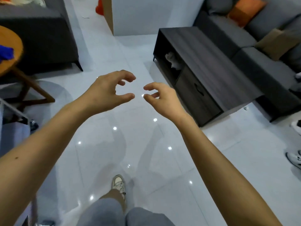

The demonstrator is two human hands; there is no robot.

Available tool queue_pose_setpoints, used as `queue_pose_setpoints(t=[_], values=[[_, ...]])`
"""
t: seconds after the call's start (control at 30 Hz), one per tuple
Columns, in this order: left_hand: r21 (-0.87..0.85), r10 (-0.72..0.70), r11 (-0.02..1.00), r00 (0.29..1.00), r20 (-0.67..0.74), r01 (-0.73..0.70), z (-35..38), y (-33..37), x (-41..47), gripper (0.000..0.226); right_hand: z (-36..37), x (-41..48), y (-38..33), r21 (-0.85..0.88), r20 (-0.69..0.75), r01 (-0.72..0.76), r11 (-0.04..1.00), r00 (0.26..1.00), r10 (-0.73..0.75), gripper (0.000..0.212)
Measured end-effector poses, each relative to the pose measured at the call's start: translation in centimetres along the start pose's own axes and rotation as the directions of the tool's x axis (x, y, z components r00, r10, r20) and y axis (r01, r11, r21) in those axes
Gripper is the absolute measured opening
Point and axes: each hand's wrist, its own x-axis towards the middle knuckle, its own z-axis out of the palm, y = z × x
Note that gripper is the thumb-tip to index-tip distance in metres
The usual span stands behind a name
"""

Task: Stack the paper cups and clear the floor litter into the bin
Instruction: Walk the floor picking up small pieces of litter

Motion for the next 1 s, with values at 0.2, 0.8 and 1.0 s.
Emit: queue_pose_setpoints(t=[0.2, 0.8, 1.0], values=[[-0.051, 0.024, 0.998, 0.999, 0.021, -0.023, -4.3, -3.0, 13.2, 0.039, -1.8, 12.5, -1.3, 0.043, -0.037, -0.063, 0.997, 0.997, 0.064, 0.026], [-0.019, -0.01, 1.0, 0.997, 0.074, 0.011, -12.0, -18.3, 57.7, 0.04, -5.1, 59.8, 0.0, 0.025, -0.03, -0.065, 0.998, 0.997, 0.066, 0.026], [0.016, 0.004, 1.0, 0.99, 0.139, -0.007, -13.5, -24.5, 72.6, 0.04, -5.6, 75.1, 2.5, -0.081, -0.023, -0.119, 0.99, 0.993, 0.117, 0.029]])
